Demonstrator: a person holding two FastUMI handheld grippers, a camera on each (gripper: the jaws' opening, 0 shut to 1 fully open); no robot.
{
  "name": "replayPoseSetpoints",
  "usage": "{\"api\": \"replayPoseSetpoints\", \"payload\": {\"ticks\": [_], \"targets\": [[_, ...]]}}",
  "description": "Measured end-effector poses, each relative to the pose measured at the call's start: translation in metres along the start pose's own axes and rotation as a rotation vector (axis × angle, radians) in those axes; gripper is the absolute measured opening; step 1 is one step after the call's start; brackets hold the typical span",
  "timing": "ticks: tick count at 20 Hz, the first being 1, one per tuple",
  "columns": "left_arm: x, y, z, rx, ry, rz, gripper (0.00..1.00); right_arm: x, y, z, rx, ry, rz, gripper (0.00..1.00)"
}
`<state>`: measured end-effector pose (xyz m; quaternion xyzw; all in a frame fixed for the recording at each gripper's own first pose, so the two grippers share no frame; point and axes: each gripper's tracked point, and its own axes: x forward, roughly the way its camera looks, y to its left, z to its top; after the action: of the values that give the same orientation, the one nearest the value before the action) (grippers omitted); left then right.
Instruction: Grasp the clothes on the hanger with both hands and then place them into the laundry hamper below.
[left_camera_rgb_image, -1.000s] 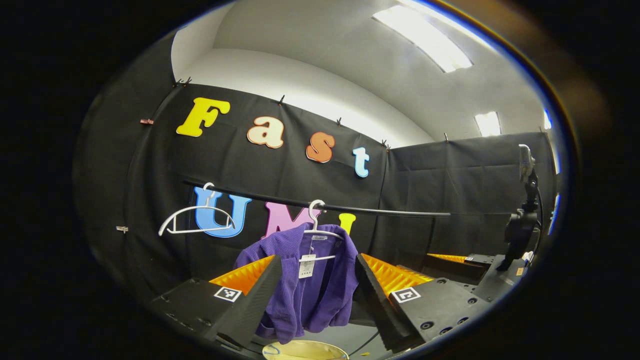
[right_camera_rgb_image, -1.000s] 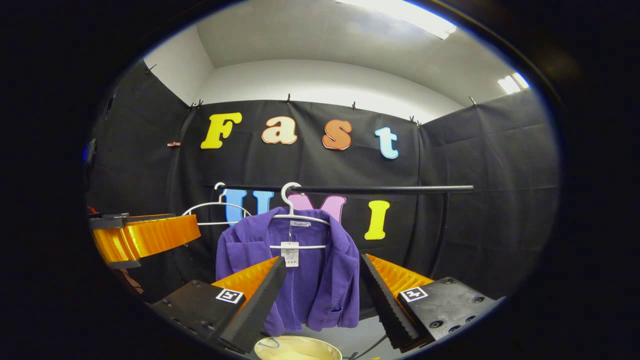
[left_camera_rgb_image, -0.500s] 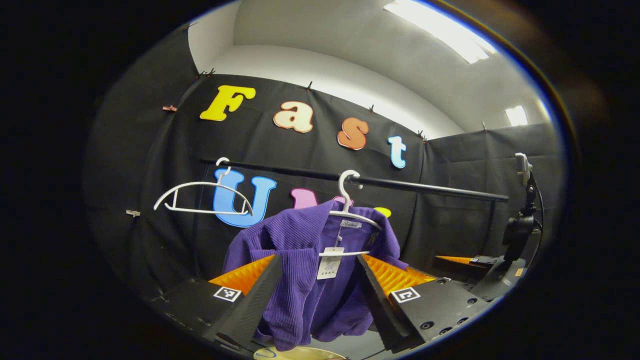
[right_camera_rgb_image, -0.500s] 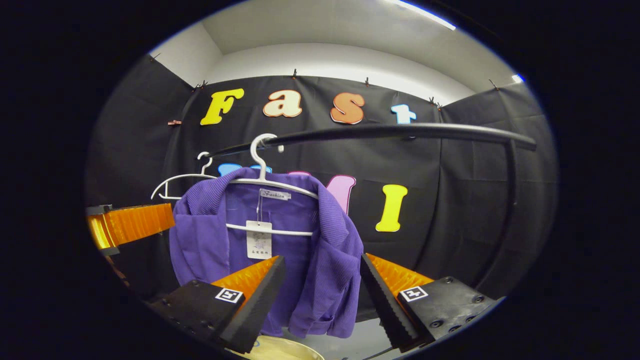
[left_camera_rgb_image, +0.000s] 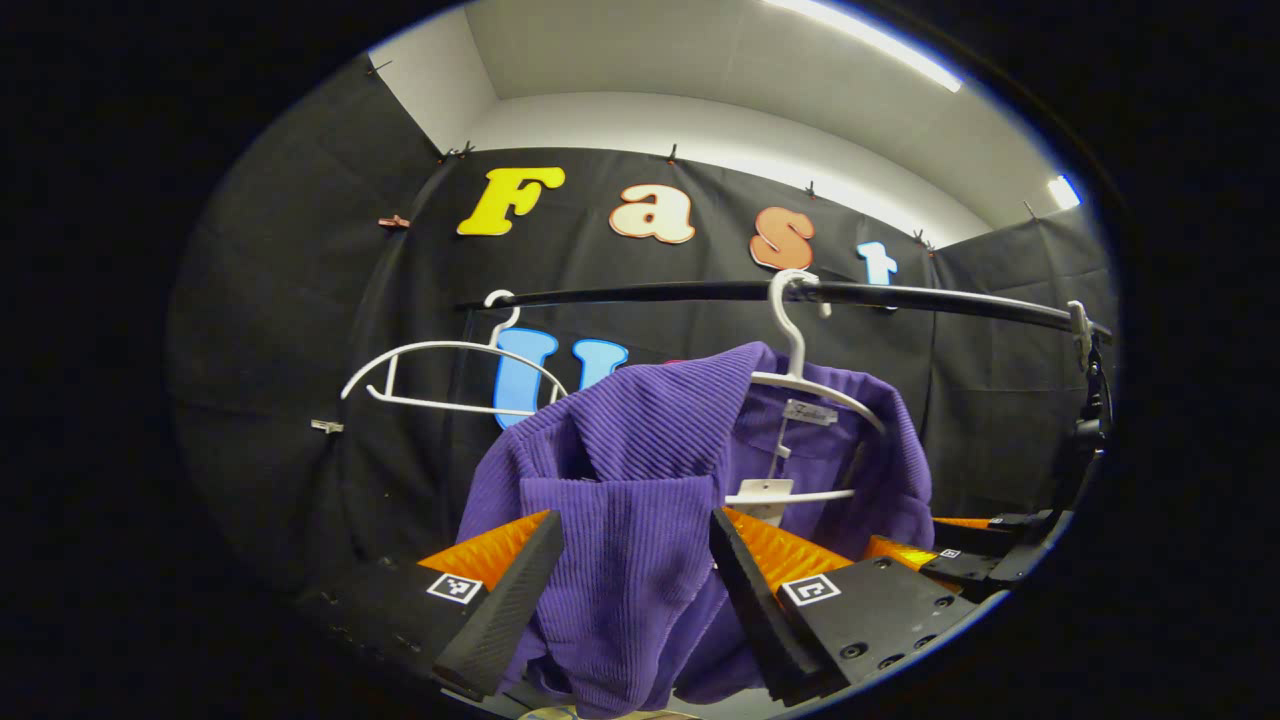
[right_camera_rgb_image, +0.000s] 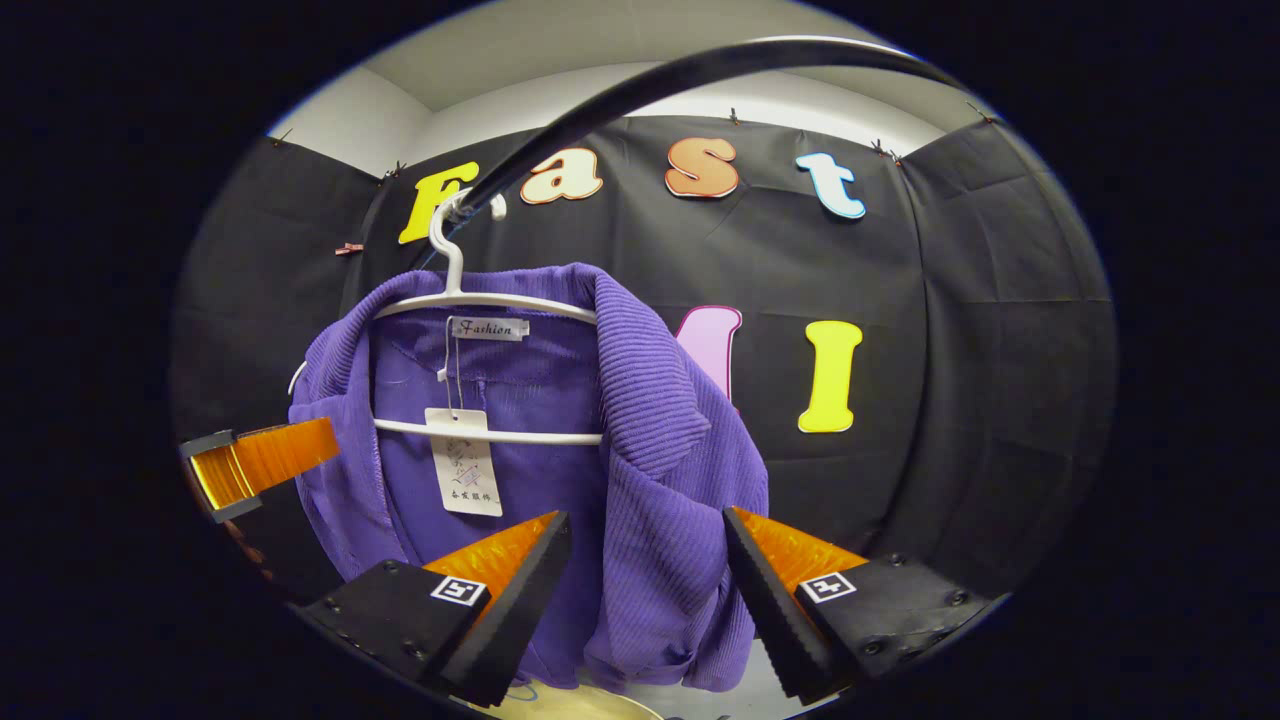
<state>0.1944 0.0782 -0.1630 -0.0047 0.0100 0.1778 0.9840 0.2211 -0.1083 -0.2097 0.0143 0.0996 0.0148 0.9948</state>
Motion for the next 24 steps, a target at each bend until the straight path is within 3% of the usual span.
{"api": "replayPoseSetpoints", "payload": {"ticks": [11,15,18,24], "targets": [[0.009,0.021,-0.006,0.001,-0.022,0.175,0.93,0.054,0.009,-0.013,0.052,0.031,0.109,0.99],[0.020,0.013,-0.013,-0.036,-0.006,0.172,0.93,0.061,0.009,-0.011,0.076,0.033,0.135,0.98],[0.028,-0.017,-0.018,-0.074,0.003,0.094,0.93,0.063,0.007,-0.011,0.081,0.036,0.144,0.99],[0.056,-0.034,-0.026,-0.030,0.015,0.075,0.93,0.064,-0.002,-0.011,0.083,0.045,0.135,0.97]]}}
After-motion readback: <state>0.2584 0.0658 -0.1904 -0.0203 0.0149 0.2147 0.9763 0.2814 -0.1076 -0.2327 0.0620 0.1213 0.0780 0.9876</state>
